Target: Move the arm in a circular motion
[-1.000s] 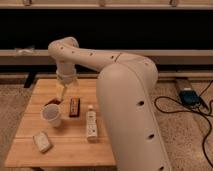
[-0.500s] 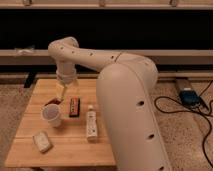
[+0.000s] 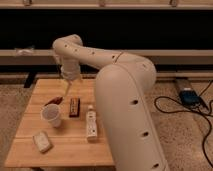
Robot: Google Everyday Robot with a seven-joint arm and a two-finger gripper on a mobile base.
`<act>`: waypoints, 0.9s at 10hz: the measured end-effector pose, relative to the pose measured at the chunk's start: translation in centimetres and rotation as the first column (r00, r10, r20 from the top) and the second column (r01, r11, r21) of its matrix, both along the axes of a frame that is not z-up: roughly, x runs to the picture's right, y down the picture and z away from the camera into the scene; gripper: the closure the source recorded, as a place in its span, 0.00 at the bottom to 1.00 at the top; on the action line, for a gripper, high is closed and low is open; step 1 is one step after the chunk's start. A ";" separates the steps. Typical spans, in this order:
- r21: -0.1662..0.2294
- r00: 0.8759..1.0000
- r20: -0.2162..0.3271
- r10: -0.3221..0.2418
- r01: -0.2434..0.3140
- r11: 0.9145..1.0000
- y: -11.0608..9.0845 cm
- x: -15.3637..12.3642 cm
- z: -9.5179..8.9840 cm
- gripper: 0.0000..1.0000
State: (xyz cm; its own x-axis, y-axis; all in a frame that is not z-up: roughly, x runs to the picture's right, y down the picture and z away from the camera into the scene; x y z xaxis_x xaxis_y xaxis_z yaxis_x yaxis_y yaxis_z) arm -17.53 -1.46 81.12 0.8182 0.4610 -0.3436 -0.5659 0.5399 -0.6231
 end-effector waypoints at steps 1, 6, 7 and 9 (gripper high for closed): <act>0.007 1.000 -0.007 0.000 0.000 1.000 -1.6 0.4 1.3 0.20; 0.050 0.999 0.025 -0.028 0.027 0.998 -6.8 -0.4 4.4 0.20; 0.048 0.999 0.031 -0.041 0.039 0.998 -6.5 -0.9 4.1 0.20; 0.068 0.997 0.054 -0.059 0.055 0.996 -5.6 -2.5 2.9 0.20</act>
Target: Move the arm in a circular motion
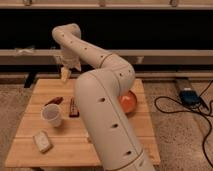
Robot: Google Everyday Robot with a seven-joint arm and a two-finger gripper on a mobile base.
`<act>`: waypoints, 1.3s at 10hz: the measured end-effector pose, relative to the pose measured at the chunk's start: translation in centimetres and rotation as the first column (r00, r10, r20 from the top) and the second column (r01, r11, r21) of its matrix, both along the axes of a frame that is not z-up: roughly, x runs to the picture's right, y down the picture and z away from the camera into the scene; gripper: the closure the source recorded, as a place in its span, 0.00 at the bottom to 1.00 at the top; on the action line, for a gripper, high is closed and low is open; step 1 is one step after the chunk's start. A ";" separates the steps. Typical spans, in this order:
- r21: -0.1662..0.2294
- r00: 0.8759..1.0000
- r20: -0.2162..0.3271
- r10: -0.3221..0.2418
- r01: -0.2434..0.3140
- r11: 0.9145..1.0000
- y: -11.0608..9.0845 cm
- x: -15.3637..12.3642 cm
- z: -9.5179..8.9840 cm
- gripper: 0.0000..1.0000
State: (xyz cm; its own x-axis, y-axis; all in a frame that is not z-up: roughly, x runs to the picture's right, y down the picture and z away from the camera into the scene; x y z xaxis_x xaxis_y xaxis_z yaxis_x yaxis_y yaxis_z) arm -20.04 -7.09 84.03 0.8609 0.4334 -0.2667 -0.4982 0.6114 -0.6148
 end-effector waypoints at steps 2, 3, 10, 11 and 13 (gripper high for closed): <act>0.017 0.999 0.036 -0.032 0.031 0.999 1.2 -2.0 -1.7 0.20; 0.025 0.997 0.061 -0.053 0.052 0.998 2.6 -3.7 -3.3 0.20; 0.085 0.962 0.202 -0.185 0.171 0.982 12.6 -12.1 -14.9 0.20; 0.085 0.961 0.205 -0.188 0.173 0.981 13.7 -12.1 -16.0 0.20; 0.073 0.969 0.186 -0.166 0.155 0.985 16.2 -11.0 -18.2 0.20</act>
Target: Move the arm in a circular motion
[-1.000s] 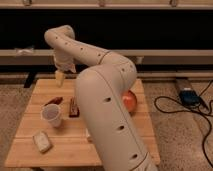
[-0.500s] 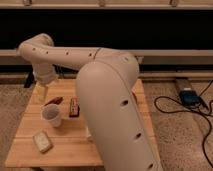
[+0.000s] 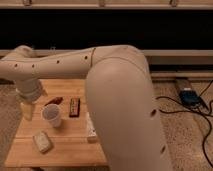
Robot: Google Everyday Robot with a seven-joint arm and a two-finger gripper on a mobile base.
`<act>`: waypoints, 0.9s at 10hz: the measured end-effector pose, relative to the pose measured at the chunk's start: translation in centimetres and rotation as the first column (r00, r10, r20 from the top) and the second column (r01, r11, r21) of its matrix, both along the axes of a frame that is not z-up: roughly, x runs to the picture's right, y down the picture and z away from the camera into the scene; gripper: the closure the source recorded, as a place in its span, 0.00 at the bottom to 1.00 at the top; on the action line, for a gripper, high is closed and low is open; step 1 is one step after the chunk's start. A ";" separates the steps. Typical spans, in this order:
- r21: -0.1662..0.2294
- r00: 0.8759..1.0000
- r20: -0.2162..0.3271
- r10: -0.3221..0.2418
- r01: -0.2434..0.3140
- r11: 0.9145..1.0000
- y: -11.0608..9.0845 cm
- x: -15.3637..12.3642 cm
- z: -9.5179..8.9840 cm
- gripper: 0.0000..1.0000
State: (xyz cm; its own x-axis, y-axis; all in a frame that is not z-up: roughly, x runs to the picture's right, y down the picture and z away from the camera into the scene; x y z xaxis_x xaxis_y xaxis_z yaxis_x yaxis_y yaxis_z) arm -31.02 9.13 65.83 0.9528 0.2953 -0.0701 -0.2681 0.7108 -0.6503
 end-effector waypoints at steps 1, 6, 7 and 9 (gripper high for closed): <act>-0.008 1.000 -0.018 0.013 -0.013 1.000 0.8 1.2 -0.5 0.20; -0.064 0.971 -0.195 0.136 -0.151 0.986 3.1 14.3 -0.6 0.20; -0.066 0.956 -0.240 0.170 -0.191 0.979 2.7 16.8 0.3 0.20; -0.066 0.927 -0.311 0.212 -0.243 0.968 1.8 20.4 2.2 0.20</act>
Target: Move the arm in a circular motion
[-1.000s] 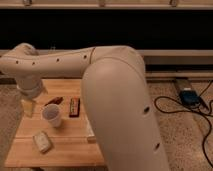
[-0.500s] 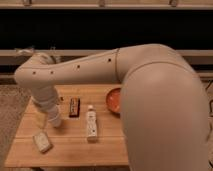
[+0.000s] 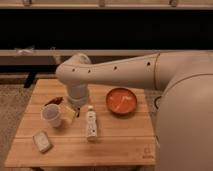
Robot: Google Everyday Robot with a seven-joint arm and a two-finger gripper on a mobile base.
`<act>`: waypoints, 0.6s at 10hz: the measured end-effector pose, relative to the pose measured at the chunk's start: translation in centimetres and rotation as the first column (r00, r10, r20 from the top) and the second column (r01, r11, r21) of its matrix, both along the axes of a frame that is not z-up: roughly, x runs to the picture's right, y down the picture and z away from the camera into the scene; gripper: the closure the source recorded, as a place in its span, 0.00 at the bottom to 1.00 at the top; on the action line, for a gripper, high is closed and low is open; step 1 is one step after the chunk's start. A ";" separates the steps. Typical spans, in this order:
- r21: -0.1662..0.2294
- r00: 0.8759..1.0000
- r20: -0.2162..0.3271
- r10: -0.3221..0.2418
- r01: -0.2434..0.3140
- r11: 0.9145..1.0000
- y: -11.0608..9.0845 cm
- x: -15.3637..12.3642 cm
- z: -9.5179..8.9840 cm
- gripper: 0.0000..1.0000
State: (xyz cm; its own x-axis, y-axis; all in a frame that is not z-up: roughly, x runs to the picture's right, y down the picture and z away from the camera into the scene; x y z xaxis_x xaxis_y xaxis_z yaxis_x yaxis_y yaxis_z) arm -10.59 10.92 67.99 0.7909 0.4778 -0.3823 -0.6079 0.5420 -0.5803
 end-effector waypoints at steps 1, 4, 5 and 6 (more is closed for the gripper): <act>-0.003 0.998 -0.047 0.030 -0.030 1.000 -1.0 2.3 1.4 0.20; 0.010 0.987 -0.140 0.083 -0.083 0.997 -4.0 6.5 4.6 0.20; 0.017 0.982 -0.161 0.095 -0.094 0.995 -5.0 7.5 5.6 0.20; 0.025 0.978 -0.183 0.100 -0.097 0.995 -6.1 8.6 6.8 0.20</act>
State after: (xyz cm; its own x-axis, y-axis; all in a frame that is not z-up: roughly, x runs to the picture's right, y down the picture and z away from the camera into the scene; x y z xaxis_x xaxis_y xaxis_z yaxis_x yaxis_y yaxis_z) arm -2.01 4.80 74.76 0.6563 0.5575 -0.5084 -0.7545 0.4822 -0.4453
